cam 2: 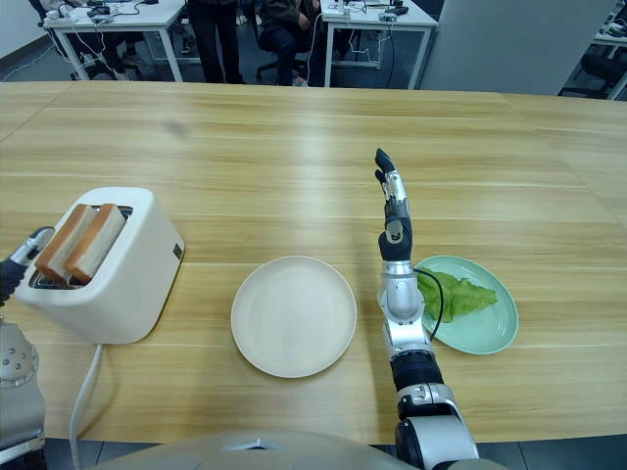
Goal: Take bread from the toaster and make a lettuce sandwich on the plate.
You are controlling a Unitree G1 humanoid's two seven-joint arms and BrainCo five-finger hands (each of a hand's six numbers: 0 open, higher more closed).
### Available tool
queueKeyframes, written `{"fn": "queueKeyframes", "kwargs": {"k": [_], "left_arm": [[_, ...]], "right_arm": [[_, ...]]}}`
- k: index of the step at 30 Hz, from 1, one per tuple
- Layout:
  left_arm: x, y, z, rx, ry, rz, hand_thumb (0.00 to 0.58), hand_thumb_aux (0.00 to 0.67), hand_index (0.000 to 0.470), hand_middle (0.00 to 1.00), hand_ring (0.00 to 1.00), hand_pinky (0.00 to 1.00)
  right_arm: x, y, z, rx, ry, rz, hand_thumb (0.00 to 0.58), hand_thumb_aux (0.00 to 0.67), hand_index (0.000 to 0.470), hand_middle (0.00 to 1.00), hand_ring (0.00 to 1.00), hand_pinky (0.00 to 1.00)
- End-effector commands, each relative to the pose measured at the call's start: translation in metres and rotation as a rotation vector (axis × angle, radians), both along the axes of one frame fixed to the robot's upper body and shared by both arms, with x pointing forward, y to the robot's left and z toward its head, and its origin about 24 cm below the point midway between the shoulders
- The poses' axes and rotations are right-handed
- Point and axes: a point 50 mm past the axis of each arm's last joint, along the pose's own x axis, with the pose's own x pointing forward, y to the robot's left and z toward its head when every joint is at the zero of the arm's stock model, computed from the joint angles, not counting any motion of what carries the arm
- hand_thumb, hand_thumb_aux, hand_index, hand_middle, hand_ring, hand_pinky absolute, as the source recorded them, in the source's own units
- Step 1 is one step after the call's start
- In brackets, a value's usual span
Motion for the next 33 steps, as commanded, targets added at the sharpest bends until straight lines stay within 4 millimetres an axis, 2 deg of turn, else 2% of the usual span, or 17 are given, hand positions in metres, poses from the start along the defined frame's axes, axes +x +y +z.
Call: {"fn": "queueKeyframes", "kwargs": {"k": [1, 13, 18, 29, 30, 31, 32, 33], "left_arm": [[-0.002, 0.005, -0.012, -0.01, 0.063, 0.037, 0.0, 0.0, 0.0, 0.0, 0.0, 0.0], [-0.003, -0.001, -0.018, 0.067, 0.232, 0.073, 0.0, 0.0, 0.0, 0.0, 0.0, 0.0], [-0.002, -0.008, -0.018, 0.084, 0.257, 0.064, 0.0, 0.0, 0.0, 0.0, 0.0, 0.0], [-0.001, -0.007, -0.028, 0.034, 0.289, 0.067, 0.0, 0.0, 0.0, 0.0, 0.0, 0.0], [0.0, -0.007, -0.029, 0.026, 0.292, 0.063, 0.096, 0.058, 0.04, 0.0, 0.0, 0.0], [0.001, -0.007, -0.032, 0.016, 0.298, 0.057, 0.31, 0.213, 0.146, 0.0, 0.0, 0.0], [0.001, -0.008, -0.034, 0.007, 0.302, 0.052, 0.516, 0.447, 0.307, 0.0, 0.0, 0.0], [0.002, -0.008, -0.035, 0.0, 0.306, 0.044, 0.58, 0.67, 0.46, 0.0, 0.0, 0.0]], "right_arm": [[0.0, -0.003, 0.006, -0.001, -0.022, -0.013, 0.0, 0.0, 0.0, 0.0, 0.0, 0.0], [0.0, -0.005, 0.006, 0.002, -0.025, -0.02, 0.0, 0.0, 0.0, 0.0, 0.0, 0.0], [-0.001, -0.007, 0.006, 0.004, -0.03, -0.023, 0.0, 0.0, 0.0, 0.0, 0.0, 0.0], [-0.001, -0.006, 0.009, 0.019, -0.048, -0.015, 0.0, 0.0, 0.0, 0.0, 0.0, 0.0], [-0.002, -0.006, 0.009, 0.02, -0.049, -0.015, 0.0, 0.0, 0.0, 0.0, 0.0, 0.0], [-0.002, -0.007, 0.009, 0.02, -0.05, -0.015, 0.0, 0.0, 0.0, 0.0, 0.0, 0.0], [-0.002, -0.007, 0.009, 0.021, -0.05, -0.015, 0.0, 0.0, 0.0, 0.0, 0.0, 0.0], [-0.002, -0.006, 0.009, 0.021, -0.051, -0.014, 0.0, 0.0, 0.0, 0.0, 0.0, 0.0]]}}
